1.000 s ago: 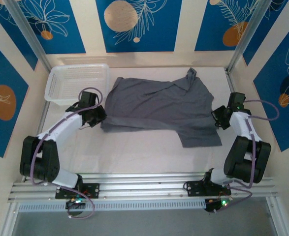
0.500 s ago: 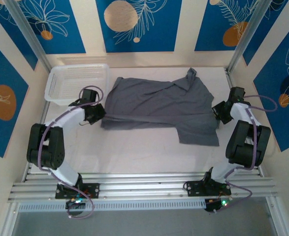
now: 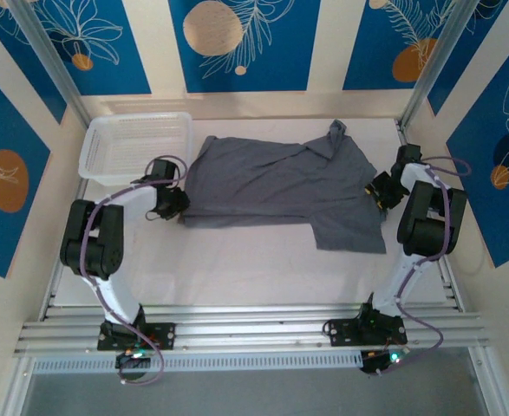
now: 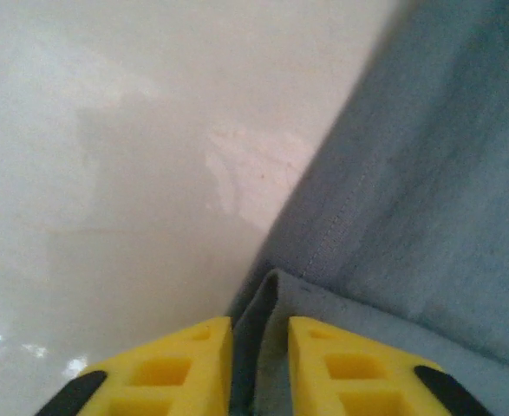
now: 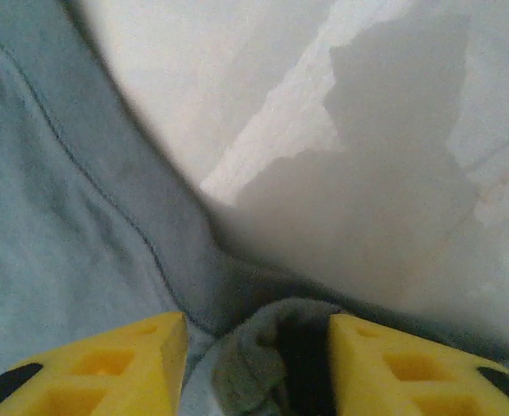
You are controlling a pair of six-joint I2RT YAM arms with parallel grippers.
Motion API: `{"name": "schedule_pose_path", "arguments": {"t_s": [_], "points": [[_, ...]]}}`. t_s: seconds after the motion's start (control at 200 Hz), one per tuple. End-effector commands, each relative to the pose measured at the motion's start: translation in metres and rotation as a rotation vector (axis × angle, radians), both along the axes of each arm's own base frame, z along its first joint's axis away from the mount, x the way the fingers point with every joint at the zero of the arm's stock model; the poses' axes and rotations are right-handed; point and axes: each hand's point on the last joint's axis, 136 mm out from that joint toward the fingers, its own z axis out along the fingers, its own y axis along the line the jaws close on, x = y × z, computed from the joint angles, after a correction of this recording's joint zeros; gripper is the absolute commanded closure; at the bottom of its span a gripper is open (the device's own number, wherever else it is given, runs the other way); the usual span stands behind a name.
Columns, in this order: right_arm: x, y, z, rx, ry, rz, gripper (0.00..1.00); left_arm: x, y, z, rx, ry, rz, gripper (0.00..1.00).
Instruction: Fold the inside-out t-shirt
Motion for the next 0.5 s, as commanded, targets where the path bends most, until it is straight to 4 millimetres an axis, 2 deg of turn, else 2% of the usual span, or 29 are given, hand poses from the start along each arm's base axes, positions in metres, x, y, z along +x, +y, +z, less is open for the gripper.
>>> {"name": "schedule_pose_path", "arguments": {"t_s": [0.0,0.105,0.205,0.23,0.39,0.495], "points": [[-0.008,-0.003,0.039,-0.059,-0.025,0.010,0.50,0.014,0.012,0.040,0.032,-0.105,0.016,0.63],[-0.028,-0.004,0.063,-0.048,-0.088,-0.045,0.49,0.010,0.013,0.077,0.039,-0.181,-0.004,0.59],[-0.062,-0.002,0.070,-0.029,-0.133,-0.133,0.49,-0.001,0.001,0.107,-0.017,-0.242,-0.047,0.59],[-0.073,0.000,0.068,-0.024,-0.135,-0.157,0.44,-0.006,-0.006,0.113,-0.039,-0.254,-0.068,0.58],[-0.134,0.009,0.029,-0.015,-0.016,-0.224,0.43,-0.047,-0.058,0.140,-0.122,-0.328,-0.277,0.59],[-0.154,0.009,0.003,-0.001,0.053,-0.229,0.45,-0.072,-0.076,0.144,-0.119,-0.371,-0.382,0.58]]}}
